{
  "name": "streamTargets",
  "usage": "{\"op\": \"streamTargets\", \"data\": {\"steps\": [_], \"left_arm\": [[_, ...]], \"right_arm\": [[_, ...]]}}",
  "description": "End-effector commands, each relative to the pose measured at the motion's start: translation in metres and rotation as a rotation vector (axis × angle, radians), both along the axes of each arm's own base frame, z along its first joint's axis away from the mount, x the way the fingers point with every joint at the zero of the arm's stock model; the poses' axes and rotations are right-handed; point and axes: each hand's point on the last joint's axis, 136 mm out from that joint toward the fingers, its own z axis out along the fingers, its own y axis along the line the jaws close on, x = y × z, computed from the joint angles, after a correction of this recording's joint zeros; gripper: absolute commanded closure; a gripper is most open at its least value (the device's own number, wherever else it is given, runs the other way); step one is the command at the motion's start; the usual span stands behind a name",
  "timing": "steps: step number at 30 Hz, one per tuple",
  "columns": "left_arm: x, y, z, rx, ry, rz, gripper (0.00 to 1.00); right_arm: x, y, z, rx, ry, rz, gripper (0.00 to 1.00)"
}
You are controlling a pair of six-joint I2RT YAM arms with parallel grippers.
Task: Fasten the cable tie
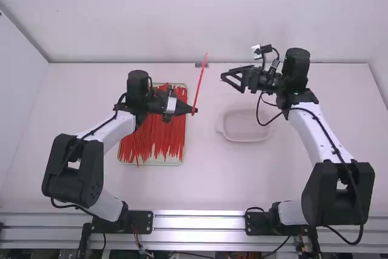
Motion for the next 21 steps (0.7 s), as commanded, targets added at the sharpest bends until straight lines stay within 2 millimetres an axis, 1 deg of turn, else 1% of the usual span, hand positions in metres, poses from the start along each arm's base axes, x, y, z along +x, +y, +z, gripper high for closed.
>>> {"op": "streamTargets", "data": {"steps": [1,2,4,6,7,8,9,11,12,14,18,21], "left_arm": [[0.0,-0.001,0.003,-0.002,0.115,-0.005,0.98],[0.004,-0.001,0.007,-0.005,0.118,0.008,0.98],[0.01,-0.001,0.012,-0.007,0.139,0.038,0.98],[0.019,-0.002,0.018,-0.014,0.168,0.086,0.98],[0.023,-0.004,0.023,-0.024,0.186,0.109,0.98],[0.023,-0.005,0.024,-0.025,0.187,0.113,0.98],[0.028,-0.006,0.028,-0.034,0.202,0.14,0.98],[0.032,-0.008,0.033,-0.05,0.216,0.168,0.98],[0.033,-0.009,0.034,-0.053,0.216,0.17,0.98],[0.032,-0.012,0.039,-0.064,0.208,0.17,0.98],[0.028,-0.018,0.04,-0.065,0.201,0.154,0.98],[0.028,-0.018,0.039,-0.062,0.209,0.152,0.98]], "right_arm": [[-0.006,0.0,0.009,-0.035,-0.124,0.031,0.01],[-0.011,0.005,0.005,-0.045,-0.118,0.049,0.01],[-0.016,0.012,0.001,-0.052,-0.116,0.075,0.01],[-0.025,0.025,-0.002,-0.058,-0.12,0.115,0.0],[-0.032,0.037,-0.002,-0.058,-0.126,0.15,0.03],[-0.033,0.039,-0.002,-0.057,-0.126,0.156,0.03],[-0.037,0.047,-0.001,-0.055,-0.136,0.178,0.06],[-0.046,0.062,0.002,-0.05,-0.162,0.22,0.07],[-0.047,0.064,0.002,-0.05,-0.165,0.224,0.07],[-0.054,0.077,0.006,-0.041,-0.18,0.253,0.02],[-0.058,0.088,0.016,-0.017,-0.205,0.273,0.02],[-0.057,0.09,0.02,-0.008,-0.21,0.273,0.02]]}}
